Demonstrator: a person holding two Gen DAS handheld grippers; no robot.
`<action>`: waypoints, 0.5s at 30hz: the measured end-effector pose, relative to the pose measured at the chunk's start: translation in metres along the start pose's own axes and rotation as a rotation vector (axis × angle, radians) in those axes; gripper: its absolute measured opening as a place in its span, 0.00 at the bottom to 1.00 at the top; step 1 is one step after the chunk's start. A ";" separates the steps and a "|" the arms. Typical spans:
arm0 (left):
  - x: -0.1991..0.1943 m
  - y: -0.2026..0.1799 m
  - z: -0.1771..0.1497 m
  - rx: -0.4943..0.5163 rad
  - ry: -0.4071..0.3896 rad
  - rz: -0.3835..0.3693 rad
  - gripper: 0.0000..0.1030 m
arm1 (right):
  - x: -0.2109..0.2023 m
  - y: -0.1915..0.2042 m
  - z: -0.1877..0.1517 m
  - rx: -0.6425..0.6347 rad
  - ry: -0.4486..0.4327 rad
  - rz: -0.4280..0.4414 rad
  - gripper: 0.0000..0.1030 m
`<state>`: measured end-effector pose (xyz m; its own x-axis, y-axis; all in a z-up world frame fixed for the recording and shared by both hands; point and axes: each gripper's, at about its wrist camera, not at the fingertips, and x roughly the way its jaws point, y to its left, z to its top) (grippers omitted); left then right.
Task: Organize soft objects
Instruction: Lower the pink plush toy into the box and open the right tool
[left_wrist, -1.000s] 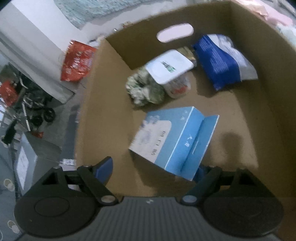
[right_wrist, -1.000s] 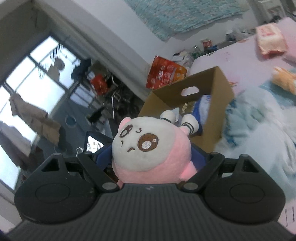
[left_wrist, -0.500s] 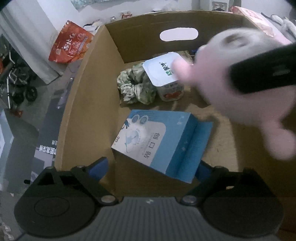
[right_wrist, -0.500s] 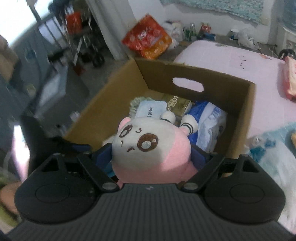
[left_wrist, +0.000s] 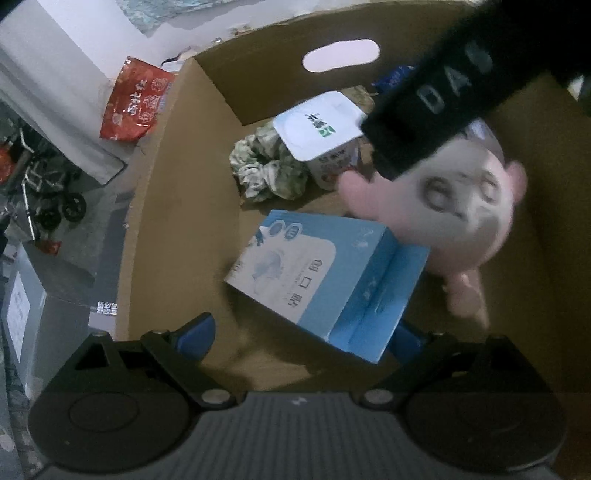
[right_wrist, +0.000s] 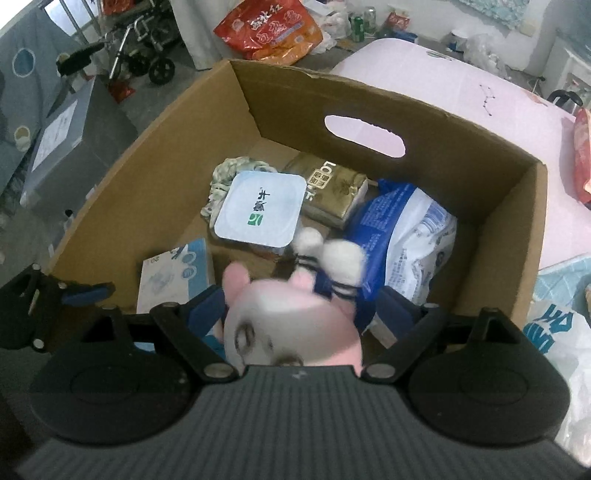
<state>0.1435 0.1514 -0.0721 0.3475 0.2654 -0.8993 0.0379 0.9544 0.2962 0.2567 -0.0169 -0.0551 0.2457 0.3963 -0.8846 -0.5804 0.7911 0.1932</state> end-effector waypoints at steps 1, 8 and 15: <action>0.000 0.003 0.000 -0.009 0.001 -0.006 0.94 | 0.001 -0.001 0.000 0.002 0.003 0.001 0.86; -0.011 0.018 -0.002 -0.101 -0.026 -0.041 0.94 | -0.004 -0.010 -0.004 0.039 -0.021 0.056 0.66; -0.014 0.017 -0.001 -0.139 -0.056 -0.097 0.95 | -0.047 -0.032 -0.010 0.139 -0.140 0.196 0.60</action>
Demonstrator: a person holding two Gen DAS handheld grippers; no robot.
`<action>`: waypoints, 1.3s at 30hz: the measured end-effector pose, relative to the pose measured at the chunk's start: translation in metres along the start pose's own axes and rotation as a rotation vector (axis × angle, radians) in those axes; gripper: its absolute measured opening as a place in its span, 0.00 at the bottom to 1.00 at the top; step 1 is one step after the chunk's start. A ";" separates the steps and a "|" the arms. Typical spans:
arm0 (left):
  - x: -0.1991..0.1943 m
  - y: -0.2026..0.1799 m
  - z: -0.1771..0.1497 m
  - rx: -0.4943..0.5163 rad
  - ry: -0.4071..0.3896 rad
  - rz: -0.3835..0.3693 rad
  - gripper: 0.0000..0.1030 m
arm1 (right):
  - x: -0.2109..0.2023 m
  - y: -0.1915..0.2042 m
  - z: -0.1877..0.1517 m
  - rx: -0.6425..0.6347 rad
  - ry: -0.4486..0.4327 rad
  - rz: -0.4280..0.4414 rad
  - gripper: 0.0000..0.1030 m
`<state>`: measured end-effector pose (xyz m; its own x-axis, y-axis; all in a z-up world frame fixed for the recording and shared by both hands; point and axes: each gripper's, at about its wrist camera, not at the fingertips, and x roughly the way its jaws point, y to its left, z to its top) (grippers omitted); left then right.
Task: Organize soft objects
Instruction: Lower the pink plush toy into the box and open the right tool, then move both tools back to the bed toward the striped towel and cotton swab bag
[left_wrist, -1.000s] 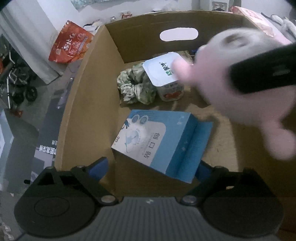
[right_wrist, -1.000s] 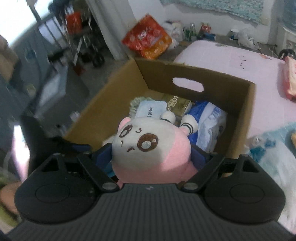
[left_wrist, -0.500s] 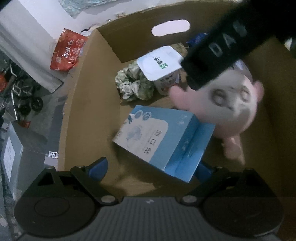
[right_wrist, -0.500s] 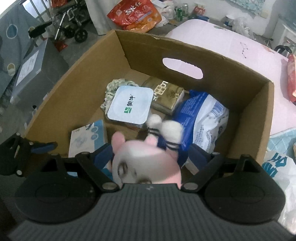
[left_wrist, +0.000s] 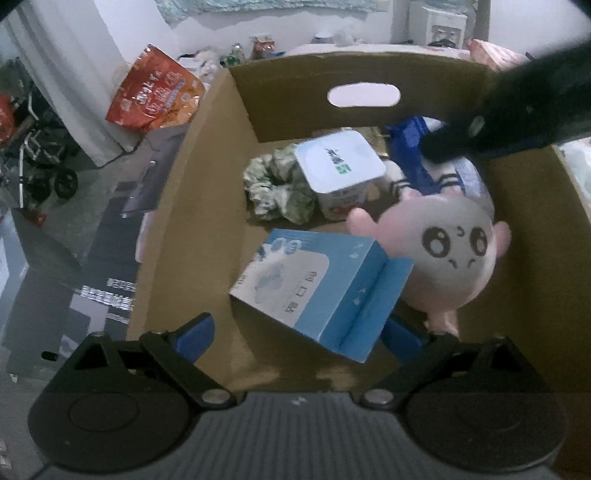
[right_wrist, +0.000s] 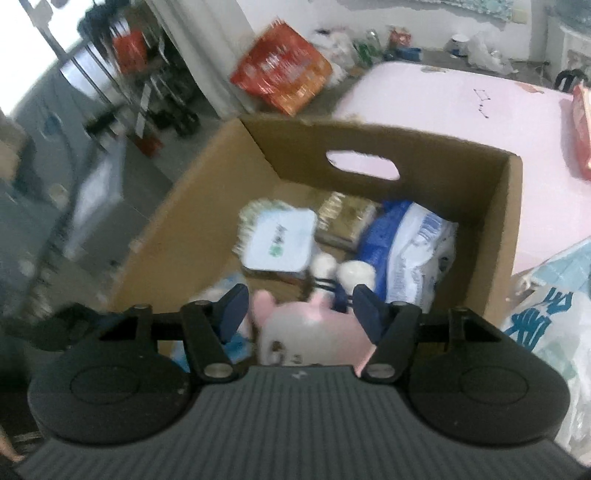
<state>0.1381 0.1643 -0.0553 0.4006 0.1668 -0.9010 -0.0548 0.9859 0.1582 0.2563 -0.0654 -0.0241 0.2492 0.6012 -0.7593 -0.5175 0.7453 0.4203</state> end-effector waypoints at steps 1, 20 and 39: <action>0.003 -0.003 0.001 0.006 0.007 -0.006 0.95 | -0.007 -0.002 -0.001 0.015 -0.013 0.021 0.60; -0.047 -0.006 -0.013 0.121 -0.126 0.035 0.91 | -0.117 -0.040 -0.068 0.095 -0.148 0.180 0.71; 0.019 -0.017 -0.006 0.140 0.100 0.171 0.71 | -0.164 -0.074 -0.140 0.197 -0.228 0.254 0.71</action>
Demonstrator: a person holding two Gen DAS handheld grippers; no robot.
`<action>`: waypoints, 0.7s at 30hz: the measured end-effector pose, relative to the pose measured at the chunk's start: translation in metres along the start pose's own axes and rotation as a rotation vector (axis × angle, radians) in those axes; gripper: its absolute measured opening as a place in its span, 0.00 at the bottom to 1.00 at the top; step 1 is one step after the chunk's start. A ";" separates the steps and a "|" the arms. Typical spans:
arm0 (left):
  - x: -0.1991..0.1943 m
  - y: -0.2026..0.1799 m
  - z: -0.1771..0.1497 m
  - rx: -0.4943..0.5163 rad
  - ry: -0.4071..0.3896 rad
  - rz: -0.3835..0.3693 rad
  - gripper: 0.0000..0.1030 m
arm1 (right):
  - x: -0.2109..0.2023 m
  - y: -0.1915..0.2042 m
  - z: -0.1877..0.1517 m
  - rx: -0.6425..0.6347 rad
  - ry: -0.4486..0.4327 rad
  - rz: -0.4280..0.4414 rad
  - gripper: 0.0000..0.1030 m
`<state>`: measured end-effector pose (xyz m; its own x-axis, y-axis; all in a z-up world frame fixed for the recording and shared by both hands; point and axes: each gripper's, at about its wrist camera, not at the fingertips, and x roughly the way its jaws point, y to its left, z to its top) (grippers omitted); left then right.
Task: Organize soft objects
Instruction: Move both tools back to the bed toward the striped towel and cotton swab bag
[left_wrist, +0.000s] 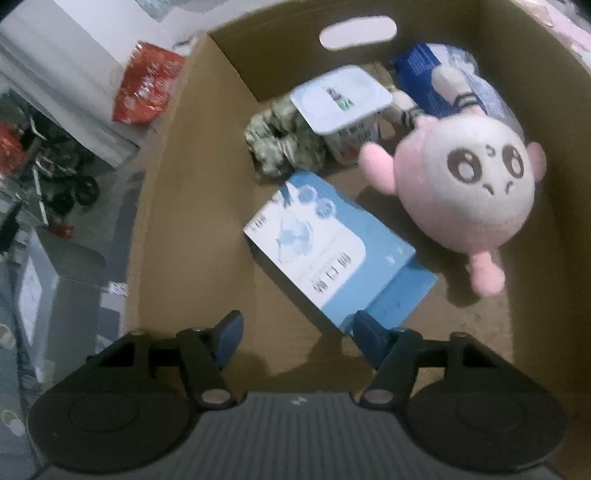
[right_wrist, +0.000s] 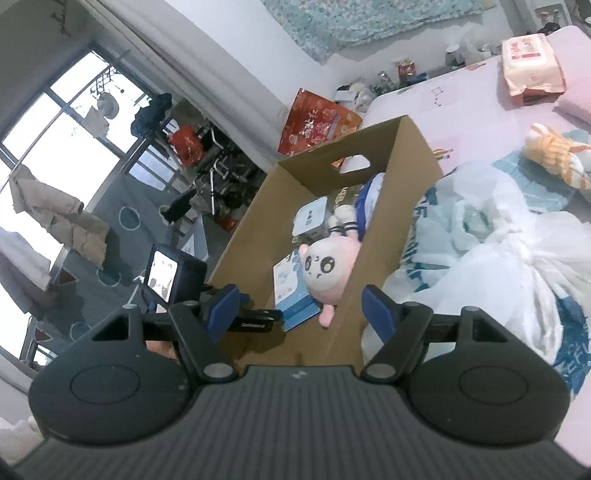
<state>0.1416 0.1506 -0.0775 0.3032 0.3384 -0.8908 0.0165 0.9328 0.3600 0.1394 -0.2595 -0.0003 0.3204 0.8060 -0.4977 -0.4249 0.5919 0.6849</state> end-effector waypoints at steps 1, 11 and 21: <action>-0.004 0.000 0.001 -0.010 -0.022 0.012 0.76 | -0.001 -0.002 -0.001 0.002 -0.006 -0.003 0.71; -0.090 0.001 -0.007 -0.128 -0.335 -0.122 0.92 | -0.056 -0.032 -0.036 0.041 -0.164 -0.106 0.83; -0.160 -0.066 0.004 0.003 -0.487 -0.274 0.94 | -0.107 -0.088 -0.097 0.196 -0.280 -0.228 0.87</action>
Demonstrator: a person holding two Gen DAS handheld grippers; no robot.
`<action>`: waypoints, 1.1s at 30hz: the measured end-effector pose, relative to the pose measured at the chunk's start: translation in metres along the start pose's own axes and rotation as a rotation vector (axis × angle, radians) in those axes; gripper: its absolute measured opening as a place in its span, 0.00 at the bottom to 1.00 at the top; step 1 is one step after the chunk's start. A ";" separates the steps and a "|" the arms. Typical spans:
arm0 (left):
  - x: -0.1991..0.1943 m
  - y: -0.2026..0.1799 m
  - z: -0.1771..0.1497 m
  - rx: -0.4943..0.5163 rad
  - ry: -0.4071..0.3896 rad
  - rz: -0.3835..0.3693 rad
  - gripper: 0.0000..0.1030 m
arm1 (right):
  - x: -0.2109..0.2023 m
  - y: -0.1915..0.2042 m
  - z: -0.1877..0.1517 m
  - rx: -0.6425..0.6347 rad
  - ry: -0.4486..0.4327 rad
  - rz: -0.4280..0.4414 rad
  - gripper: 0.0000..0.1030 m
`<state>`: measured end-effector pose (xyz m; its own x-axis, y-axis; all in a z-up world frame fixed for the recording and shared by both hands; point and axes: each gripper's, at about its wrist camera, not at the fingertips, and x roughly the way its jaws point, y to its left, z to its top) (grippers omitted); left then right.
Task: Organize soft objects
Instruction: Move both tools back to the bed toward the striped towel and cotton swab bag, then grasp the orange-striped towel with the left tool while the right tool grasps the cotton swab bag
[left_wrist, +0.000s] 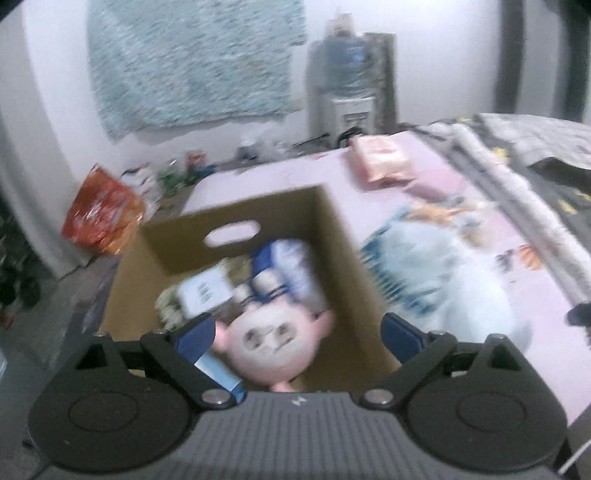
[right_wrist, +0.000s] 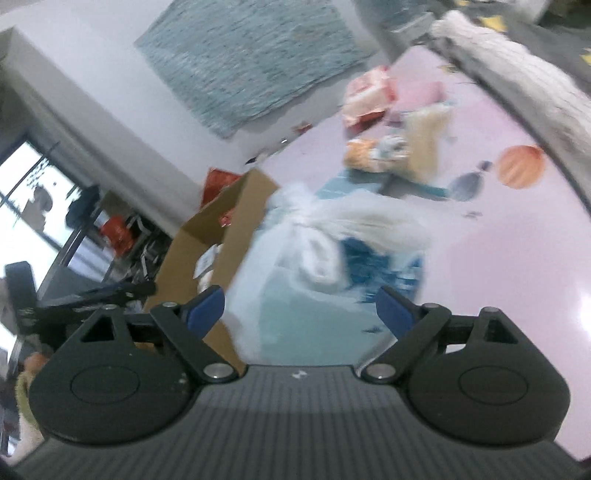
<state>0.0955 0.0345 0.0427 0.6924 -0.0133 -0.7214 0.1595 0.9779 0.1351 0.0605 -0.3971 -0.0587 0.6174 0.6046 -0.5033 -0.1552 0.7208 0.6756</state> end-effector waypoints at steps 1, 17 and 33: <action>-0.001 -0.008 0.008 0.016 -0.005 -0.014 0.94 | -0.003 -0.005 0.001 0.000 -0.009 -0.010 0.87; 0.151 -0.133 0.162 -0.050 0.338 -0.189 0.94 | 0.041 -0.073 0.088 0.045 -0.199 -0.080 0.86; 0.314 -0.158 0.160 -0.305 0.642 -0.145 0.67 | 0.170 -0.131 0.143 0.084 -0.168 -0.225 0.70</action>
<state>0.4009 -0.1572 -0.0963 0.1141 -0.1137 -0.9869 -0.0502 0.9915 -0.1200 0.2960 -0.4371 -0.1553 0.7489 0.3634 -0.5541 0.0600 0.7956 0.6028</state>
